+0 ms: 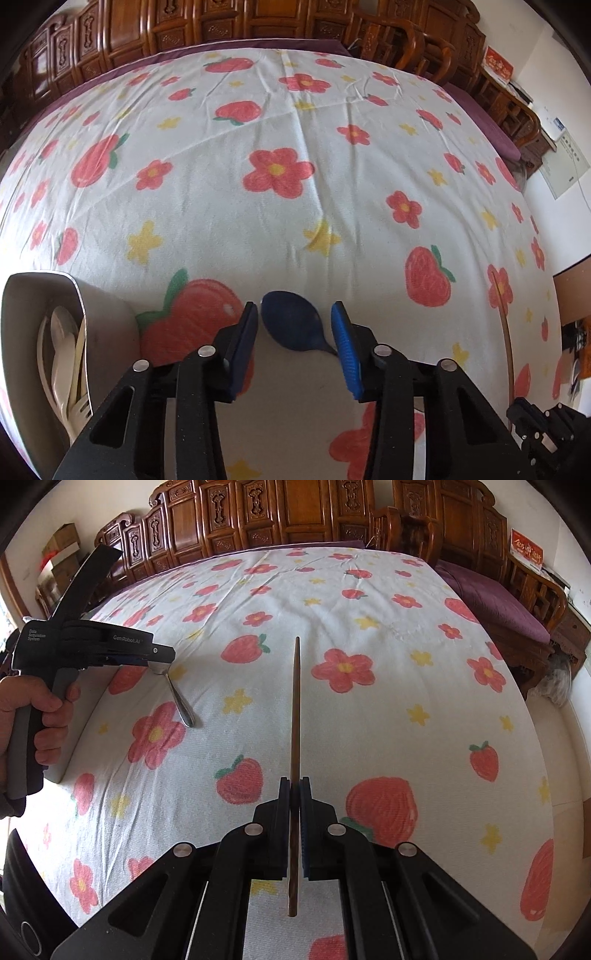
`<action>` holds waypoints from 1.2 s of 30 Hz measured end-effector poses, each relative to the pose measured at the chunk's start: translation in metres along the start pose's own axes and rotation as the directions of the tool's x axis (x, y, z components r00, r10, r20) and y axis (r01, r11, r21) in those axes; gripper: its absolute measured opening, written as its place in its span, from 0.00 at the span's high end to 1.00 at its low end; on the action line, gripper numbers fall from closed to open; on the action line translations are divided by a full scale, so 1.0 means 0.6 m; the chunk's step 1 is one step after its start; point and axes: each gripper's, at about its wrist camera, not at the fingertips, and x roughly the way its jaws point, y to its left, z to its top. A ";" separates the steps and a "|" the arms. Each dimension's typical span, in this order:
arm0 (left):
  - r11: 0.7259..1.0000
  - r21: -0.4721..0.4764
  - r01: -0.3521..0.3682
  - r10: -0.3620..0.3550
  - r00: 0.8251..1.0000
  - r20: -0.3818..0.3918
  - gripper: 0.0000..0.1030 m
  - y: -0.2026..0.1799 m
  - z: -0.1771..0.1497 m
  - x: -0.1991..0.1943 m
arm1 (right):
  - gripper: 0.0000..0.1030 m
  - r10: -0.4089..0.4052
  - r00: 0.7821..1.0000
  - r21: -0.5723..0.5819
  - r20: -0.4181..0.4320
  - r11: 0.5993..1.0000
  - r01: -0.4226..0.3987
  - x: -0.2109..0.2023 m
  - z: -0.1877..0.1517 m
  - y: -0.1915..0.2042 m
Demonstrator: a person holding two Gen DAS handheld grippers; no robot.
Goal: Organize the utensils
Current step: 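Lift the chopstick with the right tool while the left grasps the steel spoon handle, then carry the steel spoon with the left tool while the right carries the chopstick to the tray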
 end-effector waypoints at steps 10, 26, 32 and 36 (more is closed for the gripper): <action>0.998 0.058 0.012 -0.013 1.000 0.026 0.93 -0.030 0.019 0.011 | 0.94 0.007 1.000 0.010 -0.002 1.000 -0.007 0.003 -0.001 -0.007; 0.969 0.243 -0.048 0.022 0.994 0.106 0.97 -0.075 -0.004 -0.087 | 0.94 0.009 0.999 -0.007 0.032 1.000 -0.008 -0.017 0.010 0.018; 0.968 0.243 -0.066 0.035 0.991 0.130 0.97 -0.050 -0.014 -0.135 | 0.94 0.020 0.999 -0.023 0.051 1.000 -0.019 -0.036 0.023 0.051; 0.971 0.227 -0.069 0.032 0.986 0.161 0.97 -0.020 -0.018 -0.180 | 0.94 0.032 0.998 -0.045 0.062 0.999 -0.029 -0.043 0.035 0.085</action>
